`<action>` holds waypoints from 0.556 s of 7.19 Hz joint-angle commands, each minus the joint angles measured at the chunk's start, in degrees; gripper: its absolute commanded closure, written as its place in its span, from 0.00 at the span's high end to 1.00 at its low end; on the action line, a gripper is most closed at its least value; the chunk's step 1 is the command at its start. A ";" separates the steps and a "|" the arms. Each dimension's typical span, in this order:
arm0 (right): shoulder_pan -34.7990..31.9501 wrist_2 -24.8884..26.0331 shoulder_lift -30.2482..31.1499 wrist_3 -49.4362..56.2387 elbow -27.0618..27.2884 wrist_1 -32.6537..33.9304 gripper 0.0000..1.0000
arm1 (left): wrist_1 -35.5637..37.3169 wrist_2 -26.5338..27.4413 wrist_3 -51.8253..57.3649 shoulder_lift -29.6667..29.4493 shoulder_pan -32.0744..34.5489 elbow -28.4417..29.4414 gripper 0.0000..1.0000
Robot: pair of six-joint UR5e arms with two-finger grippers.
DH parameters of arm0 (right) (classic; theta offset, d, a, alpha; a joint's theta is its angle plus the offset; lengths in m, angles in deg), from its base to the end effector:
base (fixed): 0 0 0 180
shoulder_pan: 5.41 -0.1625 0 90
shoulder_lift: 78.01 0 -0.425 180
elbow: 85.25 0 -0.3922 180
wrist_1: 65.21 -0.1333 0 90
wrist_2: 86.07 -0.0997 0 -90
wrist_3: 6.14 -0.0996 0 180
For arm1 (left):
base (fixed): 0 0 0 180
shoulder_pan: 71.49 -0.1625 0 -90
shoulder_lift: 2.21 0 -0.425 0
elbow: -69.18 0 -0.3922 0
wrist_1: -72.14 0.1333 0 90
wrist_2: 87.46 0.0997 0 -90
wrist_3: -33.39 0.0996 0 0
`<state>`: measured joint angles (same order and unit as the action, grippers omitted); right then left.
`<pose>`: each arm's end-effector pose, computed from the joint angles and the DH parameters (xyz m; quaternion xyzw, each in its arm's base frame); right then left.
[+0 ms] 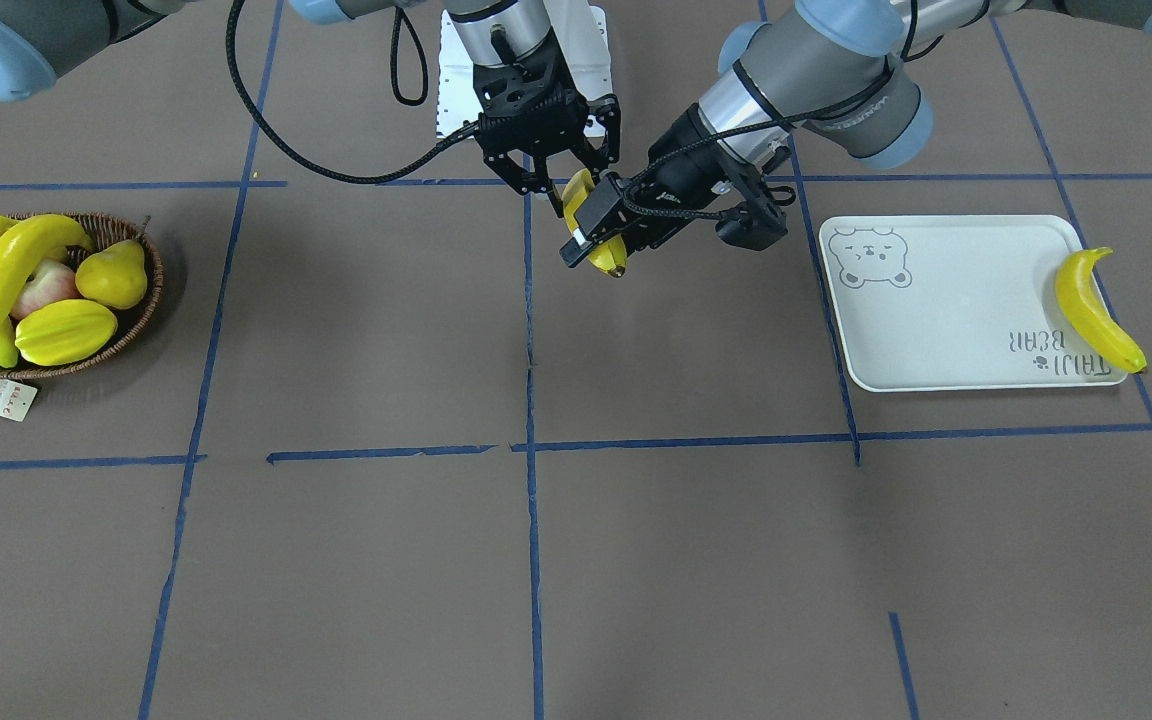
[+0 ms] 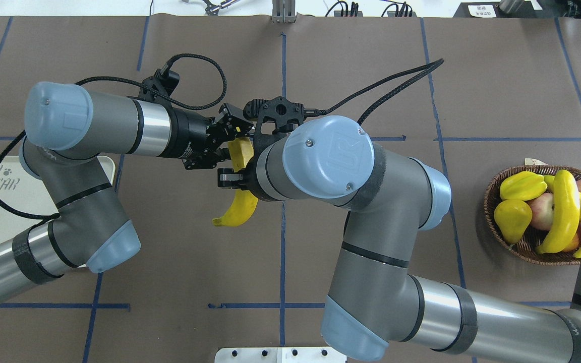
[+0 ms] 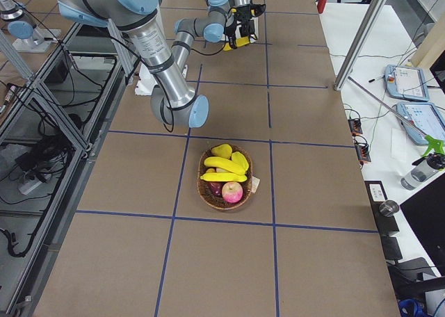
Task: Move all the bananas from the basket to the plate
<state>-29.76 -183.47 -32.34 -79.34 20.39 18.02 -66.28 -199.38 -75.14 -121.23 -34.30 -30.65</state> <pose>-0.5183 -0.3668 0.0744 0.1424 -0.5328 0.0195 0.8339 0.4268 -0.4445 0.1929 -0.0259 0.6908 -0.2161 0.6895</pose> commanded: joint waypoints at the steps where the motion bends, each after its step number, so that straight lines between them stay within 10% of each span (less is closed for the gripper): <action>1: 0.00 -0.07 0.03 0.08 0.01 -0.09 0.60 | 3.13 -0.23 0.08 0.19 -0.10 -0.98 0.00; 2: 0.00 -0.07 0.12 -0.01 0.01 -0.09 0.97 | 4.37 -0.32 0.17 0.10 -0.10 -0.99 0.00; 4: -0.08 -0.24 0.38 0.34 0.19 -0.44 0.99 | 4.47 -0.67 0.17 0.45 -0.10 -0.99 0.00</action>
<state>-29.81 -183.58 -32.09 -79.21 20.45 17.74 -62.07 -199.85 -74.99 -120.98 -34.40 -31.60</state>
